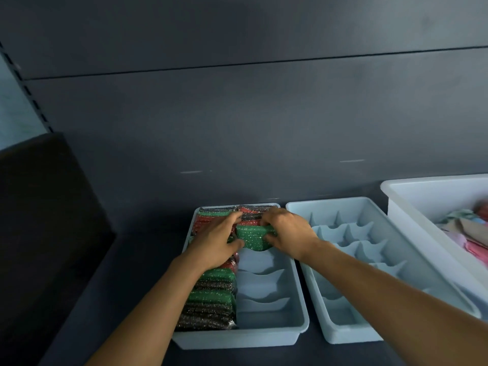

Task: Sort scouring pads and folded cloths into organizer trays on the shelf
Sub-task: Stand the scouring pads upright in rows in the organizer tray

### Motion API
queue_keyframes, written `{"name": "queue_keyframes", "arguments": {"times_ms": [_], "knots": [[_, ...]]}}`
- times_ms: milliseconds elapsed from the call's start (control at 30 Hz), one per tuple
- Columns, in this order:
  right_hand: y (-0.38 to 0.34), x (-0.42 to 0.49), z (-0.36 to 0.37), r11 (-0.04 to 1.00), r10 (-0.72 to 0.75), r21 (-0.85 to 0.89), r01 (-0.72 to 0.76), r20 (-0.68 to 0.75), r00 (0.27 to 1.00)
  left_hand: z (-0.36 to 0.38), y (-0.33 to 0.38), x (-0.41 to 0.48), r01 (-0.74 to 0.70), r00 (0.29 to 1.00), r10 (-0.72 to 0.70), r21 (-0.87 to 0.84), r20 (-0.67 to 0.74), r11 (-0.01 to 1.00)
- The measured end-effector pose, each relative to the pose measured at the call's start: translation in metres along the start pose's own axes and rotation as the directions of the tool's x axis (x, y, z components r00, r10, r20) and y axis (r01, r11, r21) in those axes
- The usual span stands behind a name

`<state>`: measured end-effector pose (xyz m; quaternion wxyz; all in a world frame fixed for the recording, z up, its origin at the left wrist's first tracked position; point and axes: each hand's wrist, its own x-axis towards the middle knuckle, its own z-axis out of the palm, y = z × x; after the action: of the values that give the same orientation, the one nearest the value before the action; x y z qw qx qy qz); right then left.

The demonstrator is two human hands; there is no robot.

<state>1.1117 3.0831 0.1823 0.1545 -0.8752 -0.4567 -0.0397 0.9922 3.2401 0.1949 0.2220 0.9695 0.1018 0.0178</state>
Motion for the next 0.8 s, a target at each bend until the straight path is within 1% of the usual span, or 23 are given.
{"name": "queue_keyframes", "arguments": {"times_ms": [67, 100, 167, 200, 300, 400, 500, 567, 667, 733, 800], "knots": [[0.003, -0.009, -0.009, 0.997, -0.009, 0.078, 0.009, 0.004, 1.000, -0.003, 0.009, -0.002, 0.005, 1.000, -0.005, -0.008, -0.027, 1.000], [0.005, -0.018, -0.017, 0.992, -0.009, 0.126, 0.012, -0.025, 1.000, -0.005, 0.015, -0.002, 0.006, 0.999, -0.006, -0.016, -0.050, 1.000], [0.018, -0.038, -0.036, 0.986, -0.005, 0.163, 0.027, -0.133, 0.991, -0.007, 0.033, 0.001, -0.037, 0.994, 0.031, -0.052, -0.103, 0.998], [0.029, -0.049, -0.047, 0.985, 0.016, 0.169, 0.014, -0.175, 0.984, -0.006, 0.045, 0.003, -0.080, 0.989, 0.069, -0.080, -0.128, 0.994], [0.072, -0.085, -0.084, 0.972, 0.157, 0.212, -0.101, -0.264, 0.952, 0.005, 0.096, 0.020, -0.219, 0.965, 0.188, -0.165, -0.184, 0.962], [0.124, -0.118, -0.113, 0.952, 0.279, 0.215, -0.217, -0.322, 0.905, 0.027, 0.156, 0.042, -0.329, 0.940, 0.288, -0.263, -0.182, 0.907], [0.178, -0.153, -0.134, 0.897, 0.438, 0.191, -0.398, -0.262, 0.860, 0.053, 0.218, 0.065, -0.424, 0.906, 0.398, -0.335, -0.146, 0.841], [0.215, -0.178, -0.145, 0.852, 0.524, 0.140, -0.505, -0.222, 0.822, 0.071, 0.257, 0.080, -0.457, 0.885, 0.457, -0.371, -0.093, 0.809], [0.264, -0.212, -0.160, 0.799, 0.600, 0.039, -0.601, -0.140, 0.788, 0.100, 0.306, 0.102, -0.445, 0.870, 0.492, -0.418, 0.007, 0.792], [0.292, -0.231, -0.169, 0.747, 0.659, -0.084, -0.660, -0.046, 0.751, 0.118, 0.333, 0.116, -0.413, 0.870, 0.488, -0.433, 0.073, 0.801], [0.324, -0.246, -0.173, 0.684, 0.717, -0.171, -0.709, -0.019, 0.697, 0.132, 0.353, 0.128, -0.381, 0.870, 0.477, -0.438, 0.128, 0.814]]}}
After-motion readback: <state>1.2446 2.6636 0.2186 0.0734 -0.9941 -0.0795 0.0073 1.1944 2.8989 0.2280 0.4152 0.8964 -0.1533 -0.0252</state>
